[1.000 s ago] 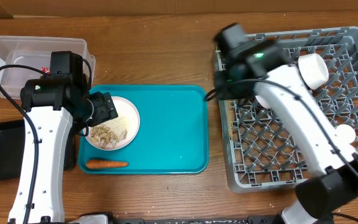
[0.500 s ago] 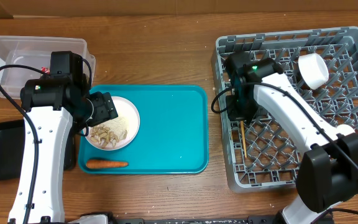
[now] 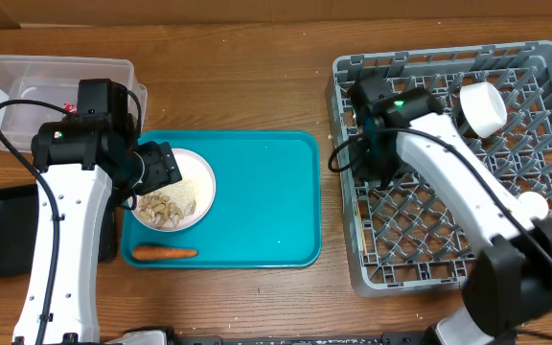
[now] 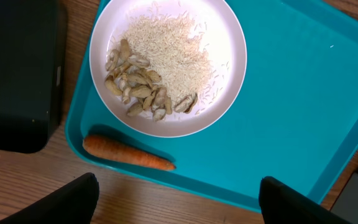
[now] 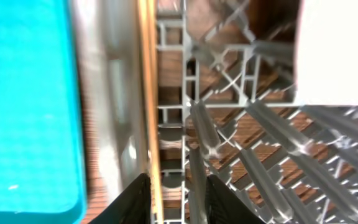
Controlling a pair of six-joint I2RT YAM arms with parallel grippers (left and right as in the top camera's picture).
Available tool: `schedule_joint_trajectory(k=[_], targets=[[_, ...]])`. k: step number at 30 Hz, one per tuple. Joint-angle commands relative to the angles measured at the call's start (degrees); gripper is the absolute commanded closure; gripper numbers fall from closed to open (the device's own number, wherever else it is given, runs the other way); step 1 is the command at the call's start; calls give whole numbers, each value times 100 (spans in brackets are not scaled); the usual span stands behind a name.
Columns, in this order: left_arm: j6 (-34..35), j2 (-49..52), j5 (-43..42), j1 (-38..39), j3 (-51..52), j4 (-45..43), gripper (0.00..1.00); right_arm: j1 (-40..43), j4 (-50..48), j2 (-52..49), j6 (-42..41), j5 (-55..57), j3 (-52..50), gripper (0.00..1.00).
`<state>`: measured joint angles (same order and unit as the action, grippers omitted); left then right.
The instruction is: Sort waste into correct bins and load items into the dishwasher
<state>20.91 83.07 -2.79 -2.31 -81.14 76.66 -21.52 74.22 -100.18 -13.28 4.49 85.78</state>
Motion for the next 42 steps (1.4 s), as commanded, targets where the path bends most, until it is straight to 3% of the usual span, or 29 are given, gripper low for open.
schedule_joint_trajectory(k=[1,4,6,9,24,33,42], targets=[[52,17,-24,-24,-50,-22,15,-15,-26,815,0,-232,509,67],[52,17,-107,-24,-50,-28,16,-15,-85,1257,0,-708,656,50],[50,17,-173,15,-50,-50,16,-15,-164,1526,2,-1174,656,30],[50,17,-170,210,-48,-122,16,-15,-83,1751,4,-1381,656,18],[208,494,-96,1628,404,-754,16,-15,407,1788,2,-1298,645,16],[205,1626,407,1856,422,-1353,20,319,1392,1788,-951,831,645,16],[251,2590,407,1963,422,-1567,24,1012,1403,1788,-879,837,643,12]])
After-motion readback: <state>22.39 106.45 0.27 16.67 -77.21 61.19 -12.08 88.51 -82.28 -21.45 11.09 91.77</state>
